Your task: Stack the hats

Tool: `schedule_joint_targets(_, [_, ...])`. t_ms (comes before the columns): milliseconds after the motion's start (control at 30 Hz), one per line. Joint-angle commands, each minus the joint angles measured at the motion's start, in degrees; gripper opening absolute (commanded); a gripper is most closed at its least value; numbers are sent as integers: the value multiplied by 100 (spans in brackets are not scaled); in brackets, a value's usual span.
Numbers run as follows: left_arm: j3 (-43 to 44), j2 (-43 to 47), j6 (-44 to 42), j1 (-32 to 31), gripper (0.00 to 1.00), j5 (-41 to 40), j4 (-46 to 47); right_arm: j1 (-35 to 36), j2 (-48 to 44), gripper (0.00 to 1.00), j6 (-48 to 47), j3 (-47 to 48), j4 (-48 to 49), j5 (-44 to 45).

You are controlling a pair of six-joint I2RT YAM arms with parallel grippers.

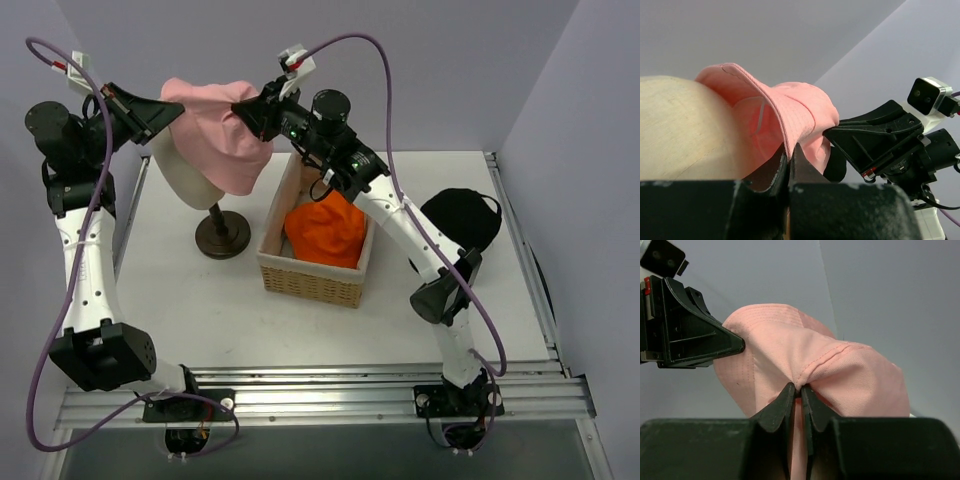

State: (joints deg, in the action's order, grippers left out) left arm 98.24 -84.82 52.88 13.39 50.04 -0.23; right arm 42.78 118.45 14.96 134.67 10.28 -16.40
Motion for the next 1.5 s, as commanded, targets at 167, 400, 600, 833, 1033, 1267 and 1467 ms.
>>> schedule_joint_targets(167, [-569,203,987,911,2,-276,1543,-183,-208,27,-142,87,483,217])
schedule_joint_targets(400, [-771,185,882,1175,2,-407,1561,-183,-814,34,-283,-993,606,260])
schedule_joint_targets(600, [-1394,299,1145,1324,3,-372,2062,-192,-1228,39,-459,-1645,615,287])
schedule_joint_targets(833, [-2036,395,1399,1456,2,-329,2395,-200,-1509,48,-608,-2093,650,260])
schedule_joint_targets(1033, [-2711,474,1751,1544,2,-179,3028,-218,-1509,51,-319,-2278,738,410])
schedule_joint_targets(1267, [-3494,685,1831,1544,2,5,3661,-218,-1492,52,-178,-2533,896,436])
schedule_joint_targets(1467, [-3838,826,1814,1544,3,94,3847,-200,-1439,52,-81,-2595,940,392])
